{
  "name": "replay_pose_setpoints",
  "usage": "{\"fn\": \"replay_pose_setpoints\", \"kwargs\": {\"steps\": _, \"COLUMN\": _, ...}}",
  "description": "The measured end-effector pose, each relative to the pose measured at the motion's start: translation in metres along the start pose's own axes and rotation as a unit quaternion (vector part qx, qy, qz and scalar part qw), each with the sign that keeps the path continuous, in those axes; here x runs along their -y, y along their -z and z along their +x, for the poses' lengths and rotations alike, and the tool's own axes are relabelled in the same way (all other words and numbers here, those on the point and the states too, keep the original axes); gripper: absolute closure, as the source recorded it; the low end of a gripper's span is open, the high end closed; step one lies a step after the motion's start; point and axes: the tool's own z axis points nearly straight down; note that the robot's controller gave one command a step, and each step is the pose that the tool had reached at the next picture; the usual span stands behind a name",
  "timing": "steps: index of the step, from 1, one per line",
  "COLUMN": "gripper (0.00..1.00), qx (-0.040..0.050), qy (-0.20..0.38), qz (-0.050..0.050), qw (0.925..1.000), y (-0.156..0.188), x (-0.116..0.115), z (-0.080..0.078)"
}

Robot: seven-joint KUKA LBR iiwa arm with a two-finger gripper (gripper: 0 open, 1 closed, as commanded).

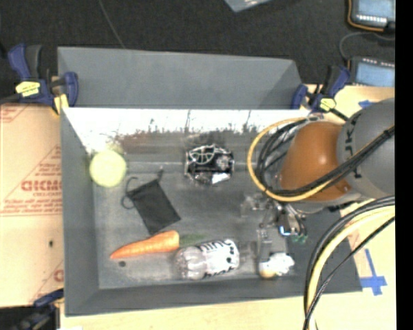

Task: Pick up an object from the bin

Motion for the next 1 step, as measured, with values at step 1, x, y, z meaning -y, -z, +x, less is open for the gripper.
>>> {"fn": "replay_pose_setpoints", "kwargs": {"steps": 1, "gripper": 0.00, "qx": 0.0014, "qy": -0.036, "qz": 0.000, "qw": 0.9994, "y": -0.0070, "x": -0.0227, "z": 0.0407}}
